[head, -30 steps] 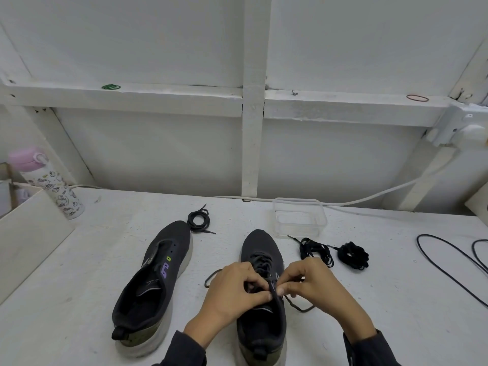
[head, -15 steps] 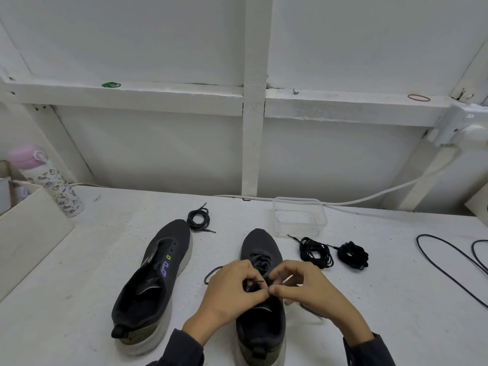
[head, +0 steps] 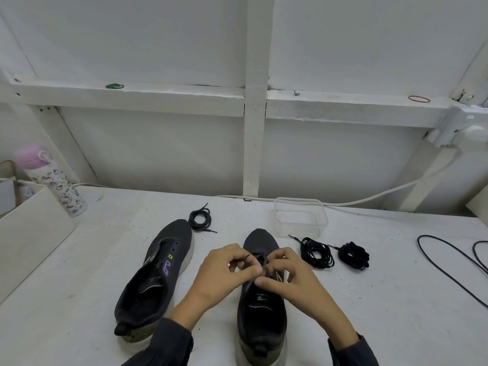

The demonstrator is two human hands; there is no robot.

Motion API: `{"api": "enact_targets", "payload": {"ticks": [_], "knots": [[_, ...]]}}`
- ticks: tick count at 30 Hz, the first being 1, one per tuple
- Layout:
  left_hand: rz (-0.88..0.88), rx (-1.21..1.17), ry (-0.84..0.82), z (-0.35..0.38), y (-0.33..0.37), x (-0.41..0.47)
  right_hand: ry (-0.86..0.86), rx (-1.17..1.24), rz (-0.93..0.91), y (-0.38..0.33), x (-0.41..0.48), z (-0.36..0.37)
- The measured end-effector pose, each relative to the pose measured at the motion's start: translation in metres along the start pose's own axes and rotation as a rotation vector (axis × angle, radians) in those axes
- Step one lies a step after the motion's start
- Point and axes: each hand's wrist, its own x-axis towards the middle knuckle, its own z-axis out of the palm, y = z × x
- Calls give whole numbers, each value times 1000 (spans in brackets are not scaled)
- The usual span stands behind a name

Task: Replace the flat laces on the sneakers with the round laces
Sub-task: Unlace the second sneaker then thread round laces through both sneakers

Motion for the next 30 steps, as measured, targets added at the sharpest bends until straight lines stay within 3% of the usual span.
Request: {"api": "enact_targets", "payload": {"ticks": [3, 6, 12, 19, 30], "knots": [[-40, -85, -154, -5, -8, -2, 100, 46, -9, 0, 4, 1], [-102, -113, -234, -10, -19, -8, 69, 21, -8, 1, 3, -2], [-134, -157, -177, -14, -29, -18, 19, -58, 21, -4, -2, 5], [-162, -106, -81, -14, -35, -20, 0, -405, 58, -12, 1, 15], [-160, -108, 11, -9, -29, -22, -32, -157, 134, -10, 0, 16]]}}
